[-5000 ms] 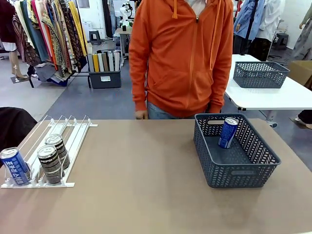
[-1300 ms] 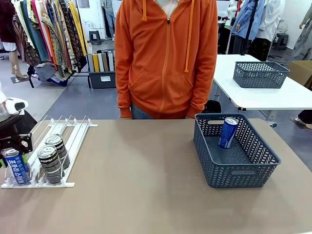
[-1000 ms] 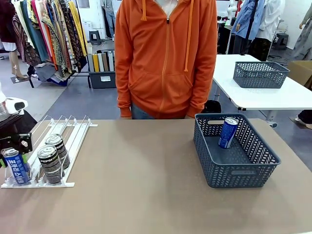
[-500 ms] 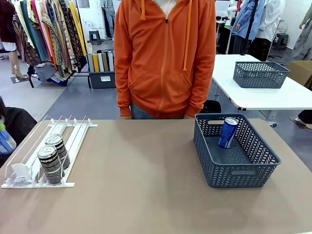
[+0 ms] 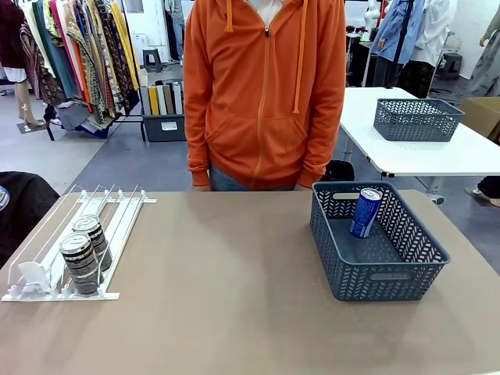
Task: Retrieve and store the cans from the dispenser.
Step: Pick up the last remaining can from one row of the Automatic Can Dispenser and place it in the middle of the table.
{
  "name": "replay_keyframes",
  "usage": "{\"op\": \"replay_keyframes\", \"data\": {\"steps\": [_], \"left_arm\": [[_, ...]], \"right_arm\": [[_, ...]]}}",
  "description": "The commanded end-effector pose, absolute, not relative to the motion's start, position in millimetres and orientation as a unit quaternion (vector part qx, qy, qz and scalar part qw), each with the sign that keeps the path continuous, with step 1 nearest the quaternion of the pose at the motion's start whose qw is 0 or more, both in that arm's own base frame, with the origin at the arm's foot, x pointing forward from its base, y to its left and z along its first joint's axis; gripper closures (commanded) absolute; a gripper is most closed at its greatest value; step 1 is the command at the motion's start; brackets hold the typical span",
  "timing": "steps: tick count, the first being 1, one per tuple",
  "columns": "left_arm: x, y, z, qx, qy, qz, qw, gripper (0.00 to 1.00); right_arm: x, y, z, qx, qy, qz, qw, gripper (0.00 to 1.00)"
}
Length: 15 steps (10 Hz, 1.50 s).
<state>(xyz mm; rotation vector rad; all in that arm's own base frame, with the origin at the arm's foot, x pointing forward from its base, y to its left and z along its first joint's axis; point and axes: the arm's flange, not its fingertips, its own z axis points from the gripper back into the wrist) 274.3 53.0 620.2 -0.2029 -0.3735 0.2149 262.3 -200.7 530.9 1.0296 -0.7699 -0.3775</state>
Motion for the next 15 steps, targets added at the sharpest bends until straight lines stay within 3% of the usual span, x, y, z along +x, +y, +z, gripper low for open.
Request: {"op": "replay_keyframes", "data": {"steps": [1, 5, 7, 11, 15], "left_arm": [[278.6, 50.8, 627.4, -0.086, -0.185, 0.112, 0.972, 1.00], [277.1, 56.5, 617.0, -0.123, -0.183, 0.099, 0.970, 1.00], [306.1, 27.5, 629.2, -0.147, -0.191, 0.064, 0.968, 1.00], [396.5, -166.6, 638.7, -0.106, -0.165, -0.093, 0.976, 1.00], [424.9, -351.1, 554.5, -0.034, -0.153, -0.171, 0.973, 1.00]], "right_arm": [[264.6, -200.9, 531.3, 0.484, -0.373, -0.165, 0.774, 0.00], [264.6, -200.9, 531.3, 0.484, -0.373, -0.165, 0.774, 0.00], [264.6, -200.9, 531.3, 0.484, -0.373, -0.165, 0.774, 0.00], [264.6, -200.9, 531.3, 0.484, -0.373, -0.165, 0.774, 0.00], [264.6, -200.9, 531.3, 0.484, -0.373, -0.165, 0.774, 0.00]]}}
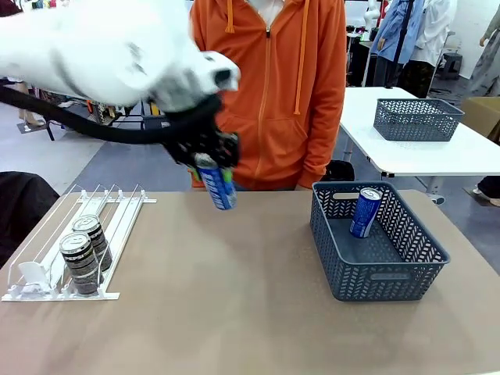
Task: Retrieve and store the cans from the dispenser.
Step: Pick up the last remaining can from one row of the Automatic Can Dispenser and place it in the middle of the table.
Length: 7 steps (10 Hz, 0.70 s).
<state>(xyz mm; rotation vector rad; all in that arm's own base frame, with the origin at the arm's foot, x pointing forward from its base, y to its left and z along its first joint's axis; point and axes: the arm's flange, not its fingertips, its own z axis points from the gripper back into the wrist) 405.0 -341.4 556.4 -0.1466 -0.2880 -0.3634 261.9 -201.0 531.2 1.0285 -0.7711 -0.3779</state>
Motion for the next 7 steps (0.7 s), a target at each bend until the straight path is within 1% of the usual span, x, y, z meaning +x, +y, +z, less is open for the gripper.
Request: {"op": "replay_keyframes", "data": {"steps": [1, 2, 3, 4, 6, 7], "left_arm": [[428.0, -374.2, 526.5, -0.014, -0.147, -0.190, 0.971, 1.00], [431.2, -390.1, 499.1, -0.002, -0.120, -0.246, 0.962, 1.00], [435.2, -400.3, 469.1, -0.006, -0.079, -0.271, 0.959, 1.00], [439.8, -403.5, 452.6, -0.007, -0.054, -0.287, 0.956, 1.00], [444.8, -407.1, 446.5, -0.042, -0.002, -0.307, 0.951, 1.00], [445.6, -410.1, 440.2, -0.043, 0.022, -0.312, 0.949, 1.00]], "right_arm": [[264.6, -200.9, 531.3, 0.484, -0.373, -0.165, 0.774, 0.00], [264.6, -200.9, 531.3, 0.484, -0.373, -0.165, 0.774, 0.00], [264.6, -200.9, 531.3, 0.484, -0.373, -0.165, 0.774, 0.00], [264.6, -200.9, 531.3, 0.484, -0.373, -0.165, 0.774, 0.00], [264.6, -200.9, 531.3, 0.484, -0.373, -0.165, 0.774, 0.00], [264.6, -200.9, 531.3, 0.484, -0.373, -0.165, 0.774, 0.00]]}}
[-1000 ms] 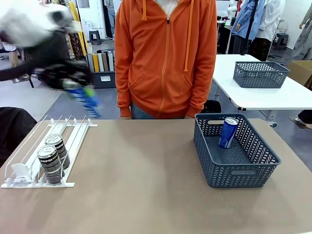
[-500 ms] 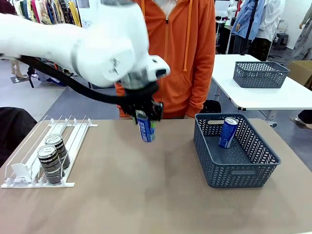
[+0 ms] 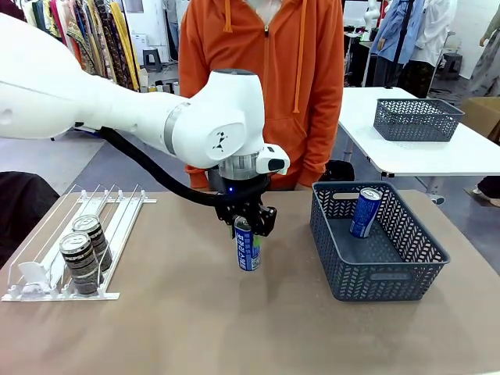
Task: Retrieve and store the cans from the dispenser.
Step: Pick up the last remaining can from one row of the Automatic Can Dispenser and place it in the middle of the table.
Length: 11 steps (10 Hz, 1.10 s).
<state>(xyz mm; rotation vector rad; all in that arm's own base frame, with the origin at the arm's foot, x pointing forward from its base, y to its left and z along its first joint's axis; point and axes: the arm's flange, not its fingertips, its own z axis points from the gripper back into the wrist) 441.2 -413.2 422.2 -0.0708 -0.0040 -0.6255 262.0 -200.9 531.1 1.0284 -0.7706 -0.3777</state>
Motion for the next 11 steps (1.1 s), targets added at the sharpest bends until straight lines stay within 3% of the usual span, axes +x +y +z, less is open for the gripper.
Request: {"op": "replay_keyframes", "data": {"steps": [1, 3, 7, 11], "left_arm": [[444.2, -411.8, 437.5, -0.032, 0.017, -0.314, 0.949, 1.00], [450.0, -407.7, 434.9, -0.039, 0.039, -0.322, 0.945, 1.00], [440.5, -397.4, 431.0, -0.026, -0.052, -0.332, 0.942, 1.00], [459.3, -394.7, 401.8, -0.013, -0.004, -0.315, 0.949, 1.00]], "right_arm": [[264.6, -200.9, 531.3, 0.484, -0.373, -0.165, 0.774, 0.00], [264.6, -200.9, 531.3, 0.484, -0.373, -0.165, 0.774, 0.00], [264.6, -200.9, 531.3, 0.484, -0.373, -0.165, 0.774, 0.00], [264.6, -200.9, 531.3, 0.484, -0.373, -0.165, 0.774, 0.00]]}}
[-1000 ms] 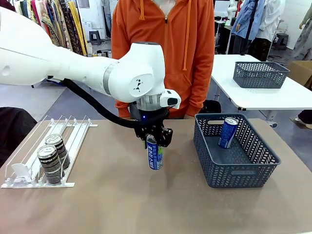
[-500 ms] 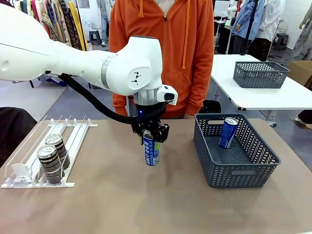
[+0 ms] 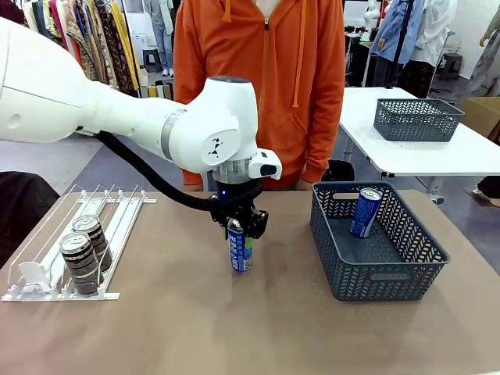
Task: Retrieve and store the cans from the dispenser.
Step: Pick up the last remaining can from one row of the Automatic Can Dispenser and place it in the middle of the table.
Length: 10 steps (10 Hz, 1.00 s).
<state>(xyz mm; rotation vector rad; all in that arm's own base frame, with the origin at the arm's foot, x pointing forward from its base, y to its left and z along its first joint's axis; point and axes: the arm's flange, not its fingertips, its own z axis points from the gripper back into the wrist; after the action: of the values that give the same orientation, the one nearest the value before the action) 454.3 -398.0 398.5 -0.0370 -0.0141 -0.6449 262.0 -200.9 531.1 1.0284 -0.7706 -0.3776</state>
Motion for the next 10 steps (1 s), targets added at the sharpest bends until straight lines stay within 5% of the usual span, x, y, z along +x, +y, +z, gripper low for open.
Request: {"op": "replay_keyframes", "data": {"steps": [1, 2, 3, 4, 8, 10], "left_arm": [[460.8, -396.1, 396.6, -0.006, 0.002, -0.315, 0.949, 1.00], [460.7, -397.1, 395.5, -0.006, 0.004, -0.316, 0.949, 1.00], [462.0, -398.0, 396.1, -0.010, 0.007, -0.316, 0.949, 0.56], [462.5, -397.2, 396.5, -0.011, 0.009, -0.314, 0.949, 0.00], [460.5, -393.2, 405.3, -0.019, -0.008, -0.310, 0.950, 0.00], [449.7, -375.8, 450.7, -0.058, -0.065, -0.300, 0.950, 0.00]], "right_arm": [[264.6, -200.9, 531.3, 0.484, -0.373, -0.165, 0.774, 0.00], [264.6, -200.9, 531.3, 0.484, -0.373, -0.165, 0.774, 0.00], [264.6, -200.9, 531.3, 0.484, -0.373, -0.165, 0.774, 0.00], [264.6, -200.9, 531.3, 0.484, -0.373, -0.165, 0.774, 0.00], [264.6, -200.9, 531.3, 0.484, -0.373, -0.165, 0.774, 0.00], [264.6, -200.9, 531.3, 0.484, -0.373, -0.165, 0.774, 0.00]]}}
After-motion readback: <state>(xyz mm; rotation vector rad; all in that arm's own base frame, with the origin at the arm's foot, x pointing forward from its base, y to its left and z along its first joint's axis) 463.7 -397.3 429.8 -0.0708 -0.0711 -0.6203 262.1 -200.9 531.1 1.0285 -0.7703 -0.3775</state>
